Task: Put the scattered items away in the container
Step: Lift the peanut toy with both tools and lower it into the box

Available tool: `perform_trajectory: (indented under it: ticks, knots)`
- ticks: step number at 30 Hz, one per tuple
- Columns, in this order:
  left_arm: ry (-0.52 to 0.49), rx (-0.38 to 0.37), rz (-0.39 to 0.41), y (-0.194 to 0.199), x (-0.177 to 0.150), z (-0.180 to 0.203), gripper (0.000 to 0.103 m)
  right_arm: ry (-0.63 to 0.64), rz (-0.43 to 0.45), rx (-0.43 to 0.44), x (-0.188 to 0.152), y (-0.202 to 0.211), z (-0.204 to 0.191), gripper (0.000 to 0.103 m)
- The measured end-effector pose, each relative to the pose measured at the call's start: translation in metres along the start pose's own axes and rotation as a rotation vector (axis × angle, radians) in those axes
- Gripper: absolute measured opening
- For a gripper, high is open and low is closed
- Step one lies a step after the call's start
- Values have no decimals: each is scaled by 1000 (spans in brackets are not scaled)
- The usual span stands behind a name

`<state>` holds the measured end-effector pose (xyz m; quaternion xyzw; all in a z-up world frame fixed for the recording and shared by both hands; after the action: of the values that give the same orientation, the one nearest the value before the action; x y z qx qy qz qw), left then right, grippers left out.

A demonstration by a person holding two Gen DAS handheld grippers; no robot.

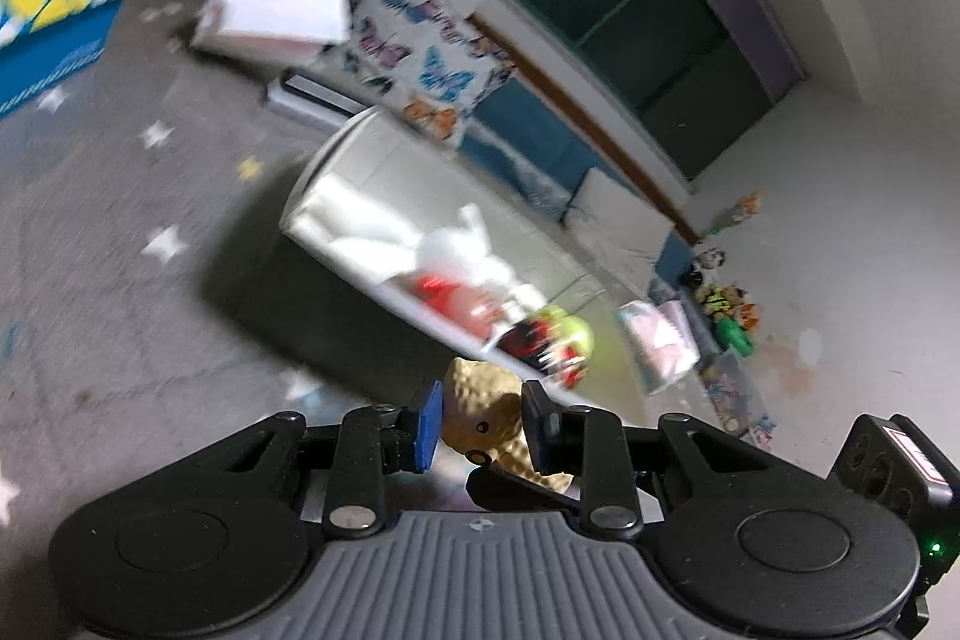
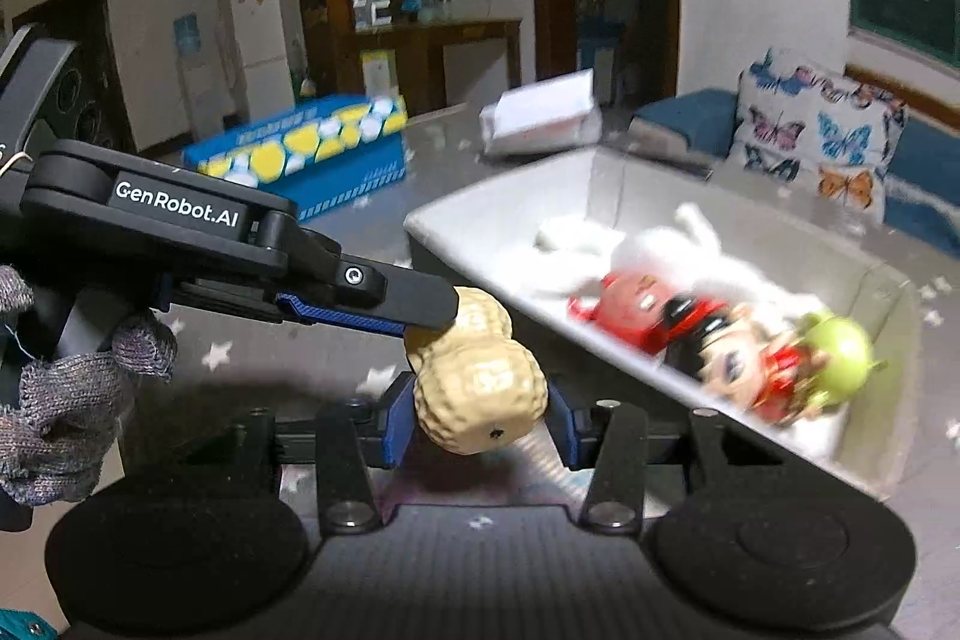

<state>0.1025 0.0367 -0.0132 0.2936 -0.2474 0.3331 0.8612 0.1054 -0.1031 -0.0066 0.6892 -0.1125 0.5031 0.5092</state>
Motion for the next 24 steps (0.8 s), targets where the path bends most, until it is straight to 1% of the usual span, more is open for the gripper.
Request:
perform_trajectory:
  ticks: [6,10,16,20,24]
  knots:
    - [-61,-44,4,-29,26,29,30,-32,60,-58,24,14,33,45]
    - [-77,-59,-9,-56,39,37,30,-58,65,-94,34,10,56,45]
    - [-71,-56,-52,-101,54,34,30,-95,20,-123,44,-7,90,45]
    - [-30,-52,-87,-127,59,25,30,-118,-25,-130,47,-24,110,45]
    - [-4,-39,-121,-146,59,17,30,-124,-77,-124,44,-39,124,45]
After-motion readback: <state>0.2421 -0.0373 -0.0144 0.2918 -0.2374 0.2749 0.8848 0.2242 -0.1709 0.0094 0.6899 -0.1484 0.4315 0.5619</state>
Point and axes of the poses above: each gripper's, at about its wrist camera, not at the fingertips, and y roughly against the way its jaws point, z to its right, x to its top, the point moved 6 cm from there along -y, roughly the way its jaws point, and after that the axes turned 8 degrees about -x, right-handed, at the moved point
